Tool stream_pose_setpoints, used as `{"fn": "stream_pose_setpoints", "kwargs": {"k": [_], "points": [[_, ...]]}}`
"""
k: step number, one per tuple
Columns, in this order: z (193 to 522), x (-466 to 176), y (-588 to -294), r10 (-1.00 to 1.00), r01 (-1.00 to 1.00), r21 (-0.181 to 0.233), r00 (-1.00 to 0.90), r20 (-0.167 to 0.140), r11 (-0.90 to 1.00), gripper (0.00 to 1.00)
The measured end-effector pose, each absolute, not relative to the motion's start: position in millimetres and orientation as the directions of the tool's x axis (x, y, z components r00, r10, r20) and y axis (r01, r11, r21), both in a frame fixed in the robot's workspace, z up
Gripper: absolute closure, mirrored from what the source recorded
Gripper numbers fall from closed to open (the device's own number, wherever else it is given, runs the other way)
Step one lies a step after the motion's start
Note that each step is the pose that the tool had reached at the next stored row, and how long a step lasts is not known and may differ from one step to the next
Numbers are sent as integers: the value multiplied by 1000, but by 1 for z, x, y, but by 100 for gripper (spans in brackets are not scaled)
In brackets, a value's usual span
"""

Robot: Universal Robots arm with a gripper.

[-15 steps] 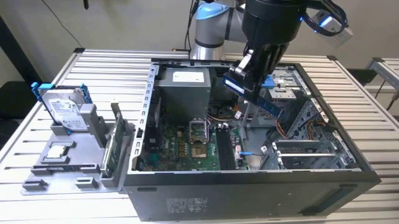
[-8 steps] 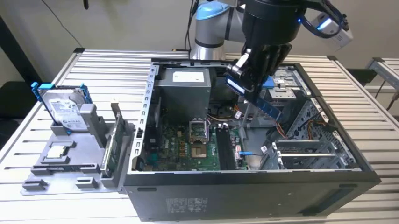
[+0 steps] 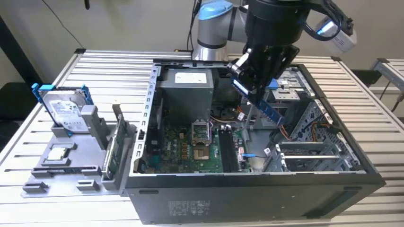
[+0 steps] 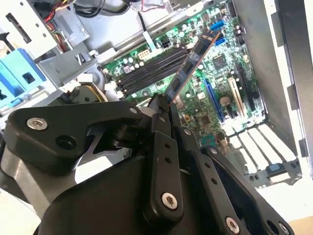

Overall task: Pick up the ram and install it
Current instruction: 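Insert the ram into the slot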

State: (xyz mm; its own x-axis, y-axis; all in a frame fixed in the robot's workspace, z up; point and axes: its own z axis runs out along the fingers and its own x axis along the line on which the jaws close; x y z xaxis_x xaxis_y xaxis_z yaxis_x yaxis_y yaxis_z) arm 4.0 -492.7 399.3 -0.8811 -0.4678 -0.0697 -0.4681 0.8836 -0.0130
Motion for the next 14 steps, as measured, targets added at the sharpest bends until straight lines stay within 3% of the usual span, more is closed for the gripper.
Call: {"fn": "stream_pose_setpoints", "kwargs": {"k": [14], "points": [[397,4,-493,-242,-242,-13,-968,-68,970,85]]}}
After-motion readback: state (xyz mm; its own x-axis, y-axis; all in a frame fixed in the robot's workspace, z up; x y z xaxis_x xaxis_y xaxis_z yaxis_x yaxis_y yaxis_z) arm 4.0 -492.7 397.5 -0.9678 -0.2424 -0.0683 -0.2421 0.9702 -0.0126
